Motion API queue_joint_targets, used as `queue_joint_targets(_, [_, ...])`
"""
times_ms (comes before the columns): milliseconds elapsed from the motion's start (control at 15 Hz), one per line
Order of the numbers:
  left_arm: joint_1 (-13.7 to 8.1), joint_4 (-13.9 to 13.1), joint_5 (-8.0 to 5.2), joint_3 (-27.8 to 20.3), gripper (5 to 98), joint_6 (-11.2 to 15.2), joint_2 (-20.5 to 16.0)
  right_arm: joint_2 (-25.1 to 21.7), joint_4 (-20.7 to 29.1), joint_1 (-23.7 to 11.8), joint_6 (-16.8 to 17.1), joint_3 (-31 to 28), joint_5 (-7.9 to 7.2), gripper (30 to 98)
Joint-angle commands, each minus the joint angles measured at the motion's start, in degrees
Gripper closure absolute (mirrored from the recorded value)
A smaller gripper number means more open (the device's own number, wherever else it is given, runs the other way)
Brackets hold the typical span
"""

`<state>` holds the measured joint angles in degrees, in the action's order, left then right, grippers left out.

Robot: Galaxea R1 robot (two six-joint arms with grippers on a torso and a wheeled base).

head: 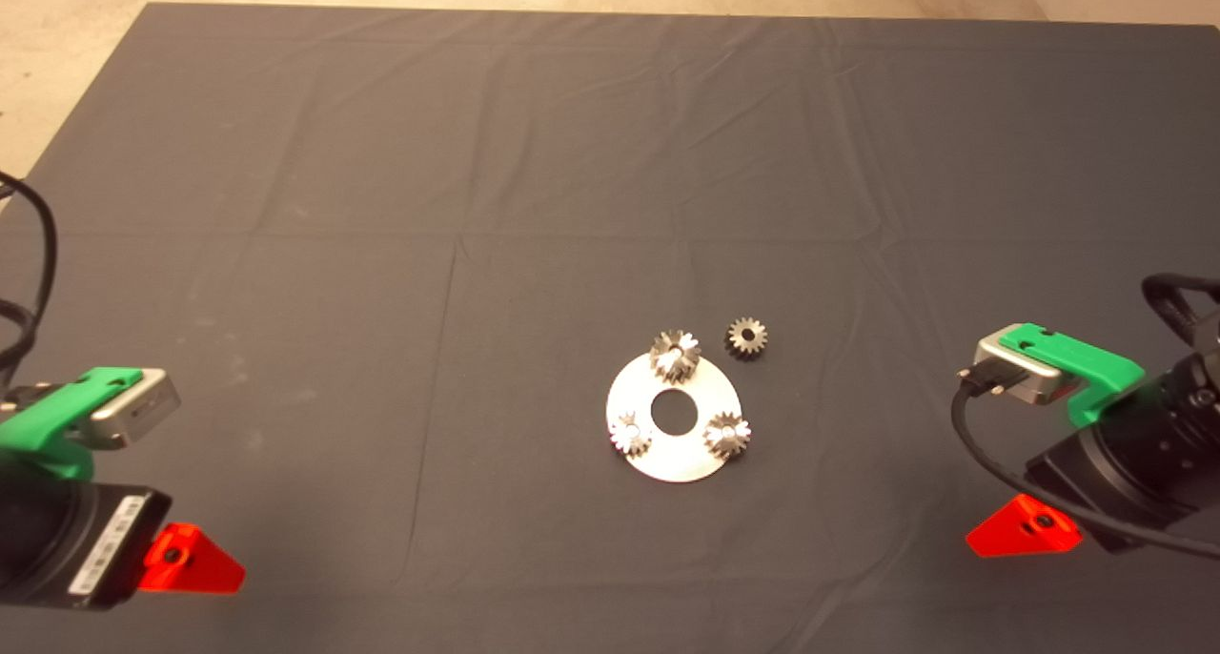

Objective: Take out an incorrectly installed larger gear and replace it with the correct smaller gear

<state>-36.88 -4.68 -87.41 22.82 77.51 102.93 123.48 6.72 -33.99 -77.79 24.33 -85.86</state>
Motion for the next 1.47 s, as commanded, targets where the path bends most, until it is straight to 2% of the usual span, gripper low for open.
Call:
queue_joint_targets(0, [-0.8, -1.0, -7.60, -0.7, 5.4, -0.1, -0.6, 0.5, -1.0, -1.0, 2.2, -0.1, 0.16, 30.6])
queue_joint_targets(67, [-0.9, -1.0, -7.60, -0.9, 5.4, 0.1, -0.7, 2.2, -3.9, -1.0, 6.2, 1.0, 0.51, 30.6])
queue_joint_targets(200, [-0.9, -1.0, -7.60, -1.0, 5.4, -0.1, -0.2, 6.8, -9.3, -0.4, 9.9, 6.7, 0.43, 30.6])
queue_joint_targets(467, [-0.9, -1.0, -7.60, -0.9, 5.4, -0.5, 0.0, 16.6, -18.8, 4.0, 16.3, 17.6, 0.60, 30.6])
queue_joint_targets(533, [-0.9, -1.0, -7.60, -0.9, 5.4, -0.8, 0.0, 19.2, -19.7, 4.3, 17.2, 20.7, 0.69, 30.6])
queue_joint_targets(733, [-0.9, -1.0, -7.60, -0.9, 5.4, -0.8, -0.2, 27.7, -20.9, 4.8, 17.8, 29.4, 2.43, 30.6])
queue_joint_targets(867, [-0.9, -1.0, -7.60, -0.9, 5.4, -0.8, -0.3, 32.2, -22.6, 5.9, 18.2, 33.9, 2.98, 30.6])
queue_joint_targets(1000, [-0.9, -1.0, -7.60, -0.9, 5.4, -0.8, -0.6, 35.0, -23.8, 7.4, 19.3, 37.6, 3.28, 30.6])
queue_joint_targets(1133, [-0.9, -1.0, -7.60, -0.9, 5.4, -0.8, -0.5, 36.6, -25.2, 9.1, 21.6, 38.8, 5.00, 30.6])
queue_joint_targets(1400, [-0.9, -1.0, -7.60, -0.9, 5.4, -0.8, -0.2, 35.9, -30.2, 12.9, 25.7, 38.8, 5.17, 30.6])
